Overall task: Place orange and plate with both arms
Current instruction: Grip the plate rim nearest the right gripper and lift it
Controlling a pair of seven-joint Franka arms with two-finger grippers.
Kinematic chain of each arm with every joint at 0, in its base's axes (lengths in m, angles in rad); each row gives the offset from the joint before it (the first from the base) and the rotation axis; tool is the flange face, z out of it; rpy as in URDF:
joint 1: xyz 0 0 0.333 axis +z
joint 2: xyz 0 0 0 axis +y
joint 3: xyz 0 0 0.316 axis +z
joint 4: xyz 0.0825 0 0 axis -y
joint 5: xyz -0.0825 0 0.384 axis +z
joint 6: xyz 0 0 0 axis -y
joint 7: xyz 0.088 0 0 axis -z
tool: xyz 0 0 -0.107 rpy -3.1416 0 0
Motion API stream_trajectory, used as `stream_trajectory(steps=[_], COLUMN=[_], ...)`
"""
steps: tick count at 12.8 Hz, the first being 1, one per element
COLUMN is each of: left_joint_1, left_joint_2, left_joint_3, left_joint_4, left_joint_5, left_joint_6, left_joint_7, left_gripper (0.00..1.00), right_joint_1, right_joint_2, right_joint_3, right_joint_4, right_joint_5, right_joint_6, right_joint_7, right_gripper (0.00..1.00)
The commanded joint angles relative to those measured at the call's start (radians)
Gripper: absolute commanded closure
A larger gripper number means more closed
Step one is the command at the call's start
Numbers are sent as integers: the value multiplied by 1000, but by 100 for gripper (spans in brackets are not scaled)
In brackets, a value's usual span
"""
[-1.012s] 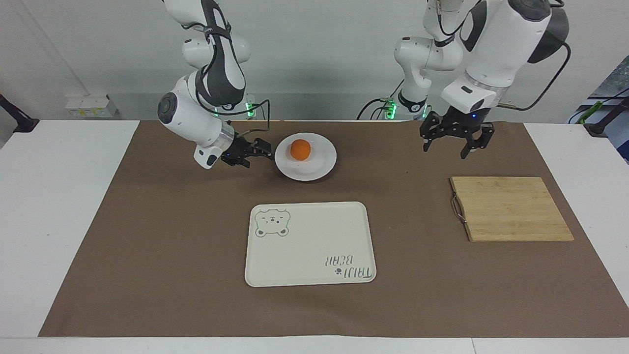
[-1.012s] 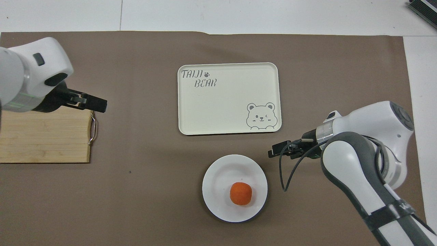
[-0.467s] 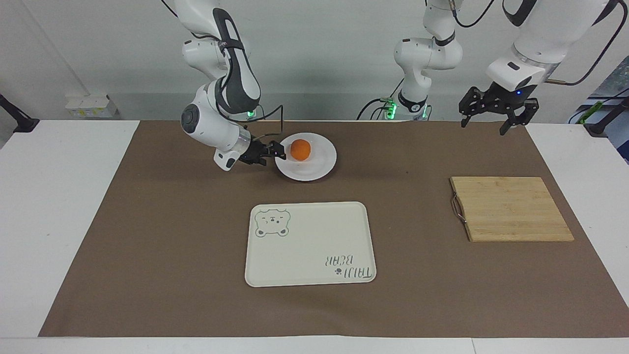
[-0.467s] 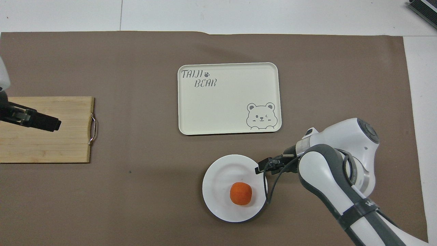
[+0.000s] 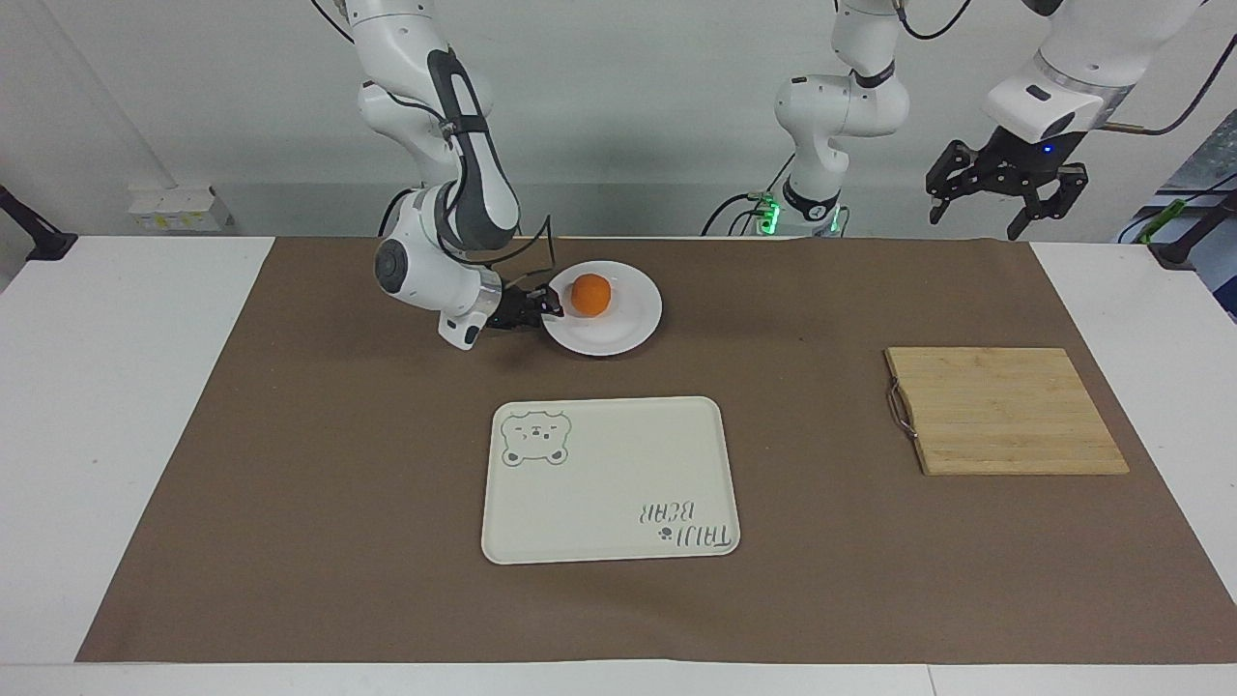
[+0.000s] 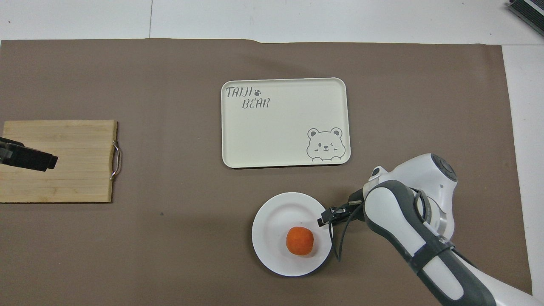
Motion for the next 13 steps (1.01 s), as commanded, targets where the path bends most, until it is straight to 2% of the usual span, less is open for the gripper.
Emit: stream_trajectory(steps=[1,2,3,5,6,9,13], left_joint_1=[34,36,48,57,59,60,60], left_joint_2=[-5,-5,-5,-5,-5,-3,-5], left_joint_3=[0,1,1,1,1,0,0], left_joint_4=[-1,-1,-1,-1,-1,-1,-1], left_joint_5=[16,16,14,14,14,13,13], left_joint_6=[-12,-11,-8,-6,-6,-3,-3], left_joint_7=[16,16,15,9,9,9,9], left_gripper=[0,0,0,0,0,0,0], right_joint_1=[45,52,59,76,75,26,-51], right_joint_2=[-10,-16,-21,-27,-27,-27,-27], right_joint_3=[-1,-1,-1,-3,-3,-3,-3], right_joint_4=[-40,-56,-69,-82,-82,-82,-74], right_joint_5=[48,51,51,51,51,51,141], right_joint_6=[32,43,54,57,55,19,-49], right_joint_7=[-33,-29,-25,-11,-10,-37,-225], right_gripper=[55,59,68,95,100,100,100])
